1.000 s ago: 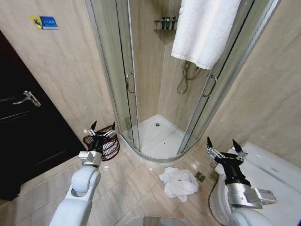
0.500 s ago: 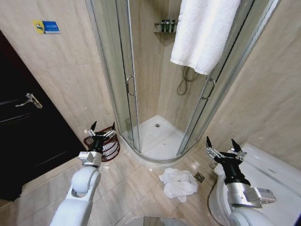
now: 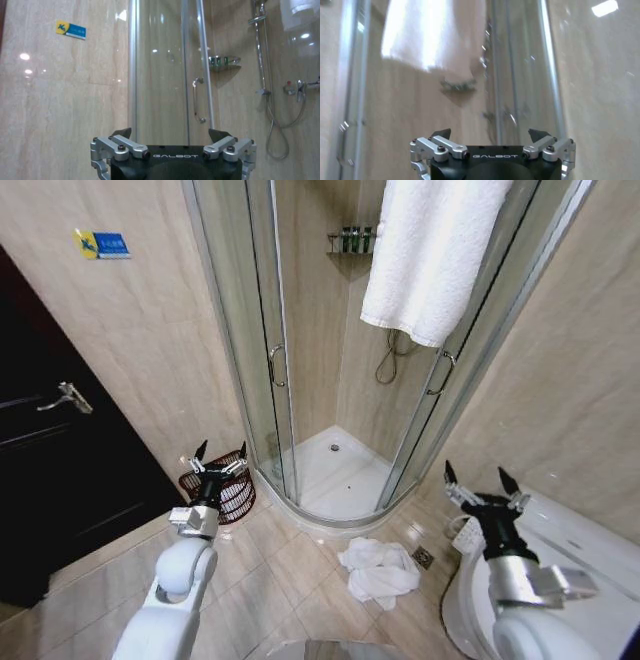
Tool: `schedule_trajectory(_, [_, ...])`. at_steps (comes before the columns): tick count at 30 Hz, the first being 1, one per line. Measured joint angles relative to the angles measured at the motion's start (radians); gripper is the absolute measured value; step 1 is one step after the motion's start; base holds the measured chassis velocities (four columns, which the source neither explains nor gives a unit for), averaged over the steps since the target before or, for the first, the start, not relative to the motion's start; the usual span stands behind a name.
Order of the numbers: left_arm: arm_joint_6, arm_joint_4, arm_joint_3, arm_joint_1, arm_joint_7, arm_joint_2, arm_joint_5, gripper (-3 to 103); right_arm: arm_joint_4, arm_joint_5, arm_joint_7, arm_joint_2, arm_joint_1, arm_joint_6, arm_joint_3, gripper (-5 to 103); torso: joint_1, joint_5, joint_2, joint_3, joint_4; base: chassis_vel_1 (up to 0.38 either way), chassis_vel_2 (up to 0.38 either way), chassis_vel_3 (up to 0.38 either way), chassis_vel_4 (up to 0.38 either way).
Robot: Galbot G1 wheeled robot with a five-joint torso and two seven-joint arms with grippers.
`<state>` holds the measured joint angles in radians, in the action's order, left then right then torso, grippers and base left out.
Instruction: Discard the used towel into the hamper.
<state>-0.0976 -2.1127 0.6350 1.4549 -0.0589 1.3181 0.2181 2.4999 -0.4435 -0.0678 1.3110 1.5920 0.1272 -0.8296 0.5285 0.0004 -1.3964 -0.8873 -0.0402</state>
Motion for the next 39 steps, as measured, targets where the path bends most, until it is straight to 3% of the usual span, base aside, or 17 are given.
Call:
schedule_trajectory(2, [-0.011,0.012,0.005,0.007,-0.001,0.01,-0.006,100,0.0,-0.105,-0.027,-0.129,-0.114,0.029,-0.03,100,-0.001,0.0,0.002,0.001,-0.0006,0.0,0.0,0.0,0.0])
schedule_trajectory(3, [-0.011,0.012,0.005,0.007,-0.001,0.01,-0.006,100,0.0,-0.105,-0.027,-0.129,-0.114,0.029,-0.03,100,-0.001,0.0,0.002,0.001,-0.0006,0.0,0.0,0.0,0.0])
schedule_trajectory(5, [-0.012,0.032,-0.012,-0.01,0.0,0.012,-0.009,100,-0.011,-0.195,-0.038,-0.226,-0.188,0.036,-0.074,100,-0.001,-0.0001,0.004,0.002,-0.0002,0.0,0.0,0.0,0.0])
schedule_trajectory(6, [-0.012,0.032,-0.012,-0.01,0.0,0.012,-0.009,100,-0.011,-0.195,-0.038,-0.226,-0.188,0.036,-0.074,100,-0.001,-0.0001,0.004,0.002,-0.0002,0.0,0.0,0.0,0.0])
schedule_trajectory(8, [-0.012,0.057,-0.022,-0.021,0.001,0.013,-0.021,100,-0.084,-0.254,-0.045,-0.355,-0.302,-0.012,-0.071,100,-0.002,0.0001,0.005,0.003,0.0004,0.0,0.0,0.0,0.0])
schedule_trajectory(9, [-0.012,0.057,-0.022,-0.021,0.001,0.013,-0.021,100,-0.084,-0.254,-0.045,-0.355,-0.302,-0.012,-0.071,100,-0.002,0.0001,0.005,0.003,0.0004,0.0,0.0,0.0,0.0])
schedule_trajectory(11, [-0.012,0.082,-0.028,-0.027,0.002,0.014,-0.028,100,-0.168,-0.293,-0.04,-0.453,-0.425,-0.043,-0.046,100,-0.003,0.0006,0.007,0.003,-0.0003,0.0,0.0,0.0,0.0])
schedule_trajectory(12, [-0.012,0.082,-0.028,-0.027,0.002,0.014,-0.028,100,-0.168,-0.293,-0.04,-0.453,-0.425,-0.043,-0.046,100,-0.003,0.0006,0.007,0.003,-0.0003,0.0,0.0,0.0,0.0])
schedule_trajectory(15, [-0.01,0.131,-0.043,-0.055,0.003,0.005,-0.033,100,-0.29,-0.403,-0.041,-0.583,-0.608,-0.031,-0.005,100,-0.004,0.0002,0.008,0.005,-0.0003,0.0,0.0,0.0,0.0])
schedule_trajectory(19, [-0.01,0.159,-0.046,-0.066,0.004,0.002,-0.033,100,-0.368,-0.471,-0.033,-0.646,-0.761,0.006,0.07,100,-0.004,0.0001,0.01,0.005,0.0003,0.0,0.0,0.0,0.0])
schedule_trajectory(20, [-0.01,0.159,-0.046,-0.066,0.004,0.002,-0.033,100,-0.368,-0.471,-0.033,-0.646,-0.761,0.006,0.07,100,-0.004,0.0001,0.01,0.005,0.0003,0.0,0.0,0.0,0.0])
schedule_trajectory(23, [-0.011,0.175,-0.041,-0.068,0.006,0.007,-0.034,100,-0.429,-0.511,-0.031,-0.681,-0.946,0.026,0.205,100,-0.005,-0.0006,0.011,0.006,-0.0002,0.0,0.0,0.0,0.0])
schedule_trajectory(24, [-0.011,0.175,-0.041,-0.068,0.006,0.007,-0.034,100,-0.429,-0.511,-0.031,-0.681,-0.946,0.026,0.205,100,-0.005,-0.0006,0.011,0.006,-0.0002,0.0,0.0,0.0,0.0])
schedule_trajectory(28, [-0.019,0.181,-0.04,-0.071,0.006,0.019,-0.034,100,-0.49,-0.525,-0.043,-0.68,-1.184,0.041,0.399,100,-0.005,-0.0002,0.012,0.006,0.0,0.0,0.0,0.0,0.0])
schedule_trajectory(29, [-0.019,0.181,-0.04,-0.071,0.006,0.019,-0.034,100,-0.49,-0.525,-0.043,-0.68,-1.184,0.041,0.399,100,-0.005,-0.0002,0.012,0.006,0.0,0.0,0.0,0.0,0.0])
schedule_trajectory(32, [-0.026,0.182,-0.029,-0.07,0.005,0.03,-0.032,100,-0.54,-0.527,-0.074,-0.649,-1.394,0.061,0.564,100,-0.006,-0.0008,0.012,0.007,-0.0003,0.0,0.0,0.0,0.0])
schedule_trajectory(39, [-0.04,0.189,-0.011,-0.061,0.005,0.03,-0.029,100,-0.618,-0.531,-0.159,-0.579,-1.62,0.106,0.737,100,-0.006,-0.0007,0.013,0.007,-0.0002,0.0,0.0,0.0,0.0])
